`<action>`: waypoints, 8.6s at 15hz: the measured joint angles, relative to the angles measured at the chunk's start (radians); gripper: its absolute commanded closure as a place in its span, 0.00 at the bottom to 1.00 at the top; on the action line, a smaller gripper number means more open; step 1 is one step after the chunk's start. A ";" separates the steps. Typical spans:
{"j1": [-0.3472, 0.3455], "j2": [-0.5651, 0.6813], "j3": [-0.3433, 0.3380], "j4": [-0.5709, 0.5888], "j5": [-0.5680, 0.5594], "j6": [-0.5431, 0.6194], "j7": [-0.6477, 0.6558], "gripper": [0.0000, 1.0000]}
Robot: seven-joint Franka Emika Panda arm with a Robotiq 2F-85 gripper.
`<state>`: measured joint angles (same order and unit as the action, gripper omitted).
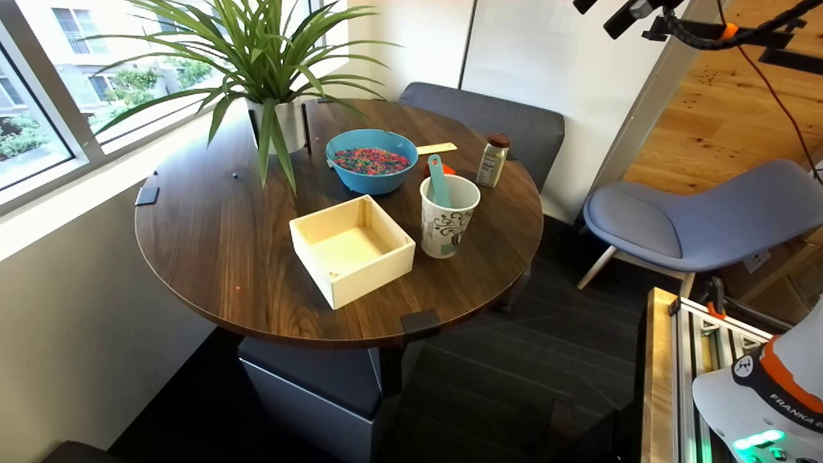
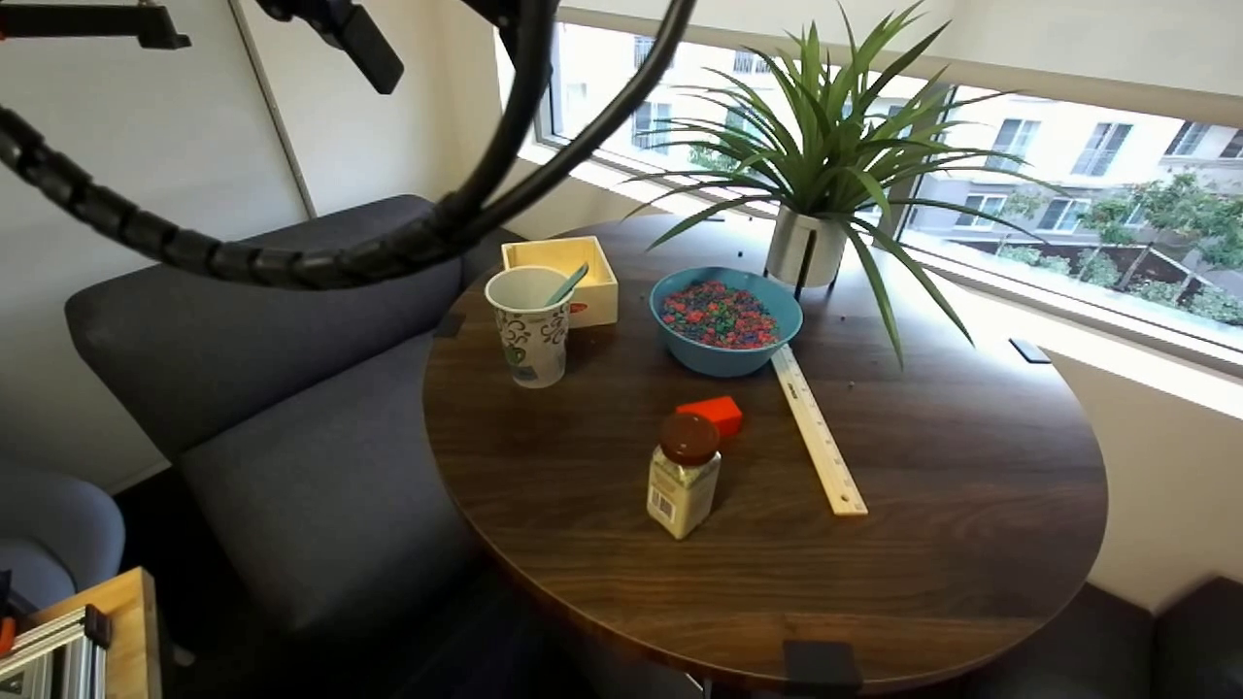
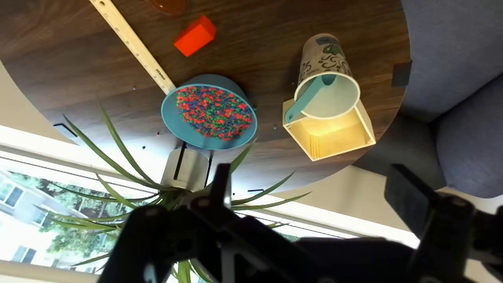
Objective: Use the measuring spoon to put some cereal in the cup
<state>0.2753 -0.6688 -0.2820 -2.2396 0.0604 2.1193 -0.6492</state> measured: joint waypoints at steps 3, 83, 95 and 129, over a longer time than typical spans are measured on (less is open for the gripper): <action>-0.004 0.001 0.003 0.003 0.002 0.000 -0.001 0.00; -0.348 1.039 0.339 0.810 0.341 -0.556 -0.381 0.51; -0.344 1.022 0.343 0.778 0.311 -0.550 -0.381 0.54; -0.363 0.722 0.296 0.682 0.460 -0.419 -0.275 0.98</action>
<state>-0.0875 0.0528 0.0140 -1.5572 0.5208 1.7003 -0.9243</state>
